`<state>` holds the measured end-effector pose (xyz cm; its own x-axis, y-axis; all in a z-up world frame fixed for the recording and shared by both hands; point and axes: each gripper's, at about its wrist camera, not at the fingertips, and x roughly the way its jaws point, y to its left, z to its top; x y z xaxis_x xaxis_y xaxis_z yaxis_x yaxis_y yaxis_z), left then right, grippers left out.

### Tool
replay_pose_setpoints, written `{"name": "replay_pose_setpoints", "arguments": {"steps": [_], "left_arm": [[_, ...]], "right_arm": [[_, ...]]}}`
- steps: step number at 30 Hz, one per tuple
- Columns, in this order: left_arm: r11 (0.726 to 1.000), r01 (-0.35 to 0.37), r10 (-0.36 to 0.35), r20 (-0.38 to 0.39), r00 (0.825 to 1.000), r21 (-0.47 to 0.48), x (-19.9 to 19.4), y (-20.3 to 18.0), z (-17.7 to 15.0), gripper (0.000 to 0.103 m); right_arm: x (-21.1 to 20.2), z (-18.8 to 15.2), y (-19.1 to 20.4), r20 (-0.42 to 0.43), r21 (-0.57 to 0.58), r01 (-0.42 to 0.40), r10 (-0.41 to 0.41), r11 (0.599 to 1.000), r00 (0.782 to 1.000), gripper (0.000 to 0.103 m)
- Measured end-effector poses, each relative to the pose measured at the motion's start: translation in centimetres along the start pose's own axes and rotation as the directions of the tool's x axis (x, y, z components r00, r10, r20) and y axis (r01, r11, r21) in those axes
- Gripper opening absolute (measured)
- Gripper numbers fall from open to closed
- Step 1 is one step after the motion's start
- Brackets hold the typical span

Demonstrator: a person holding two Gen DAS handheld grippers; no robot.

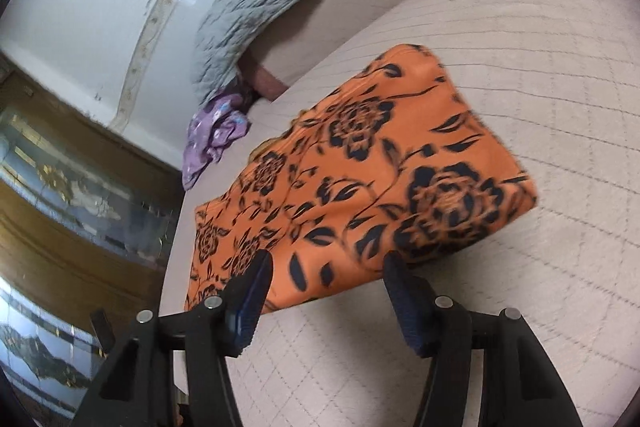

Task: Fold small clothes

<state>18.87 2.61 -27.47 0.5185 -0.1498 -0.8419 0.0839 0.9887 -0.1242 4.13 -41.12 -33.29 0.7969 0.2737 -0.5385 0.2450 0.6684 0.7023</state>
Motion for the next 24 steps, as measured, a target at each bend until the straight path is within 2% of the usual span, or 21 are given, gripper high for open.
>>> {"name": "replay_pose_setpoints", "arguments": {"steps": [1, 2, 6, 13, 16, 18, 20, 22, 24], "left_arm": [[1.000, 0.008, -0.008, -0.014, 1.000, -0.007, 0.3, 0.4, 0.0, 0.064], [1.000, 0.014, -0.015, -0.030, 0.999, -0.017, 0.5, 0.5, -0.3, 0.062], [0.992, 0.016, -0.024, -0.061, 0.998, -0.122, 1.5, 2.4, -0.5, 0.062], [0.979, 0.066, -0.072, -0.027, 0.997, -0.193, 2.2, 3.0, 0.5, 0.062], [0.988, 0.011, -0.005, 0.043, 0.999, -0.155, 1.7, 2.3, 1.1, 0.062], [0.994, -0.081, 0.086, 0.072, 0.994, -0.076, 1.8, 1.0, 1.4, 0.062], [0.988, -0.152, 0.153, 0.080, 0.985, -0.017, 2.0, 0.1, 1.4, 0.062], [0.991, -0.136, 0.136, 0.096, 0.986, -0.001, 1.4, -0.4, 1.4, 0.062], [0.991, -0.131, 0.129, 0.135, 0.982, 0.007, 0.5, -0.9, 1.5, 0.062]], "right_arm": [[0.3, -0.2, 0.5, -0.010, -0.015, -0.006, 0.005, 1.000, 1.000, 0.059], [0.7, -0.5, 0.9, -0.023, -0.023, -0.010, 0.010, 1.000, 1.000, 0.059], [2.6, -1.4, 2.1, -0.058, -0.034, -0.033, 0.031, 0.999, 0.998, 0.059], [4.9, -1.6, 3.9, -0.062, -0.061, -0.047, 0.043, 0.997, 0.997, 0.058], [5.8, -1.3, 4.3, -0.050, -0.075, -0.056, 0.052, 0.996, 0.997, 0.044], [6.9, -1.1, 4.0, -0.066, -0.066, -0.043, 0.038, 0.997, 0.997, 0.043], [8.8, -1.1, 2.9, -0.121, -0.036, 0.001, -0.006, 0.999, 0.993, 0.042], [9.7, -1.2, 2.0, -0.156, -0.002, 0.008, -0.008, 1.000, 0.988, 0.036], [8.9, -1.0, 2.0, -0.155, 0.015, -0.016, 0.018, 1.000, 0.988, 0.038]]}}
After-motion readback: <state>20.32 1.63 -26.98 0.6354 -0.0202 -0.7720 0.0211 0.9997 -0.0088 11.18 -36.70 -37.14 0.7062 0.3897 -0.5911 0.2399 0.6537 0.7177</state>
